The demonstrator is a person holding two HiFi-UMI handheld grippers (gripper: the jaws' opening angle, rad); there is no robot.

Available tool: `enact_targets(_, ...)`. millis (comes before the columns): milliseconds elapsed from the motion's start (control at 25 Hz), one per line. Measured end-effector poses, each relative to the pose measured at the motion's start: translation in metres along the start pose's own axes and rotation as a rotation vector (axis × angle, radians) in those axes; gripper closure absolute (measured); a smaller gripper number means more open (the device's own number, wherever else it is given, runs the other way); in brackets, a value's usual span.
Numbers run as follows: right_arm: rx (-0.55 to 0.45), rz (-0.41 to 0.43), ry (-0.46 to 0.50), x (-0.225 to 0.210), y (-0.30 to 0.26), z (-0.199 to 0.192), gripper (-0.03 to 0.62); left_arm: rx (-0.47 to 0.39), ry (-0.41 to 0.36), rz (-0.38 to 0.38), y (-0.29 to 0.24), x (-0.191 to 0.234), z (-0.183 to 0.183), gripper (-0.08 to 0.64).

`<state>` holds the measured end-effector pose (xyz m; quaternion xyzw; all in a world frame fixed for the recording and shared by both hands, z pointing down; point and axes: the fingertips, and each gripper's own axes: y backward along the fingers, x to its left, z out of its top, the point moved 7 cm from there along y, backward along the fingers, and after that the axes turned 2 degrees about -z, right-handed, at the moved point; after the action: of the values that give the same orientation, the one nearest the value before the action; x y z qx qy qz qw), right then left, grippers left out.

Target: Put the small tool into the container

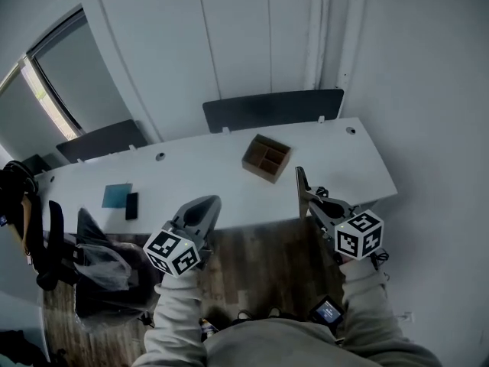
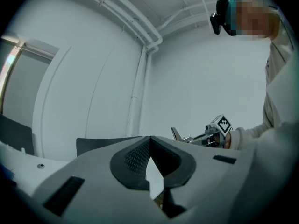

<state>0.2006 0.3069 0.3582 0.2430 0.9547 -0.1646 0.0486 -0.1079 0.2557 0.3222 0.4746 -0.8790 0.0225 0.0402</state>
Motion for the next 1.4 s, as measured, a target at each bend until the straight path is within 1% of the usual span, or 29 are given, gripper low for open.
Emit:
enact_targets(160,-0.016,-0.012,-0.031,-0.02,0.019,-0.005,0.569,0.025,-0.019,-0.028,-0.023,-0.016,-0.003,0.558)
enact_targets(240,-0.022,-0.017,-0.031,-0.029,0.026,-0.005,0.57,0.035,-0.036,-0.029,-0.031,-0.014,-0.001,0.558)
enact_targets(360,-0.04,-0.026,-0.036,-0.044,0.027,-0.002,0.569,0.042,-0.063,-0.02,-0.038,0.004,0.007,0.558)
enact_targets(520,-0.04,-0.023,-0.03,-0.059,0.013,-0.001,0.57,0.015,-0.083,-0.015,-0.047,0.025,0.019,0.558)
enact_targets(680,-0.055,-0.019,-0.012,-0.069,-0.013,0.005,0.569,0.001,-0.098,-0.061,-0.073,0.047,0.015,0.558)
enact_targets(800,-0.051,-0.012,-0.005,-0.081,-0.04,0.011,0.57,-0.011,-0.092,-0.081,-0.093,0.074,0.009,0.558)
enact_targets(960,-0.016,-0.03,0.009,-0.101,-0.078,0.03,0.569,-0.035,-0.065,-0.098,-0.125,0.12,0.015,0.558)
enact_targets(1120,0.008,-0.049,-0.002,-0.123,-0.121,0.053,0.571,-0.003,-0.057,-0.127,-0.15,0.164,0.017,0.558)
enact_targets(1280,0.034,-0.048,-0.02,-0.132,-0.171,0.063,0.57,0.017,-0.017,-0.126,-0.164,0.215,0.013,0.558)
enact_targets(1400,0.056,-0.05,-0.024,-0.138,-0.203,0.072,0.569,0.033,-0.014,-0.158,-0.175,0.241,0.01,0.558)
